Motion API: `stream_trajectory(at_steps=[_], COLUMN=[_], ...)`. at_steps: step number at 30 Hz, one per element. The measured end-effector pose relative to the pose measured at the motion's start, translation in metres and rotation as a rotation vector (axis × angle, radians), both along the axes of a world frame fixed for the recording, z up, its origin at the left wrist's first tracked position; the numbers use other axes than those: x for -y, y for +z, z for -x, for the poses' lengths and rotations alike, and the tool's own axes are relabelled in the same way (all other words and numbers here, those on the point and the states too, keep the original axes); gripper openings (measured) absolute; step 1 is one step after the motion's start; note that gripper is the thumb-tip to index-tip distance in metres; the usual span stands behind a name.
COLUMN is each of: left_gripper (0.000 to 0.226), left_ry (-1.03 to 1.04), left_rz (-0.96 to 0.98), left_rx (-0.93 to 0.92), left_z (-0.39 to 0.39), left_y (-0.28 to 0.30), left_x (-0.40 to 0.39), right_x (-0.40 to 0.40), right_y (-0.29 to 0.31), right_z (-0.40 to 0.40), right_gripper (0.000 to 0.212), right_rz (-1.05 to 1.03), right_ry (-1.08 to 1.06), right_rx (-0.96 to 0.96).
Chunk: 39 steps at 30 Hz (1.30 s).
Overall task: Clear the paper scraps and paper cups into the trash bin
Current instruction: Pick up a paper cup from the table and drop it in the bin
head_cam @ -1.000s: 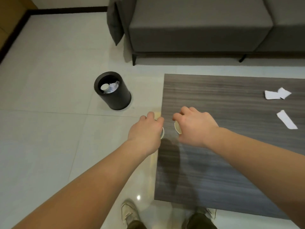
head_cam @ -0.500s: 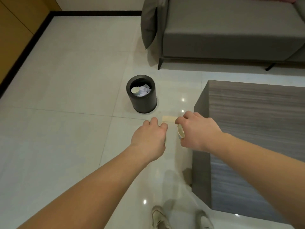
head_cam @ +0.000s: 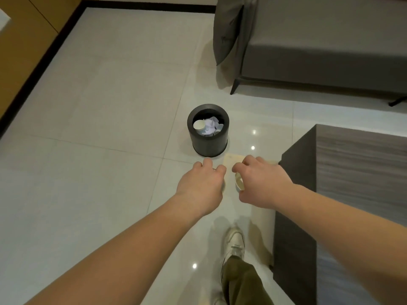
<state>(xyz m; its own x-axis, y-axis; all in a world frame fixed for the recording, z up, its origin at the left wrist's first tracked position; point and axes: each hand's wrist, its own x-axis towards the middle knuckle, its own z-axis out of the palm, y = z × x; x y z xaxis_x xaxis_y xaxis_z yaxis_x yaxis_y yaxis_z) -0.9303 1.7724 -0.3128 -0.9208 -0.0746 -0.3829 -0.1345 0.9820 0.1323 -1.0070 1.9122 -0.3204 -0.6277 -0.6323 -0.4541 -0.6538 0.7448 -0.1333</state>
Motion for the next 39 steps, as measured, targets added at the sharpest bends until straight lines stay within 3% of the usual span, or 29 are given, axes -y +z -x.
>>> stream_trajectory(at_steps=[11, 27, 39], left_gripper=[0.030, 0.039, 0.043], left_ry=[-0.023, -0.050, -0.007], left_rz=[0.017, -0.083, -0.147], left_rx=[0.073, 0.093, 0.150], left_z=[0.138, 0.259, 0.328], left_y=[-0.009, -0.065, -0.168], left_x=[0.067, 0.162, 0.213], right_x=[0.062, 0.157, 0.214], right_y=[-0.014, -0.059, -0.164], right_z=[0.136, 0.259, 0.319], right_gripper=[0.048, 0.044, 0.053], right_rz=[0.028, 0.036, 0.058], right_ry=[-0.043, -0.050, -0.093], right_rx=[0.079, 0.075, 0.166])
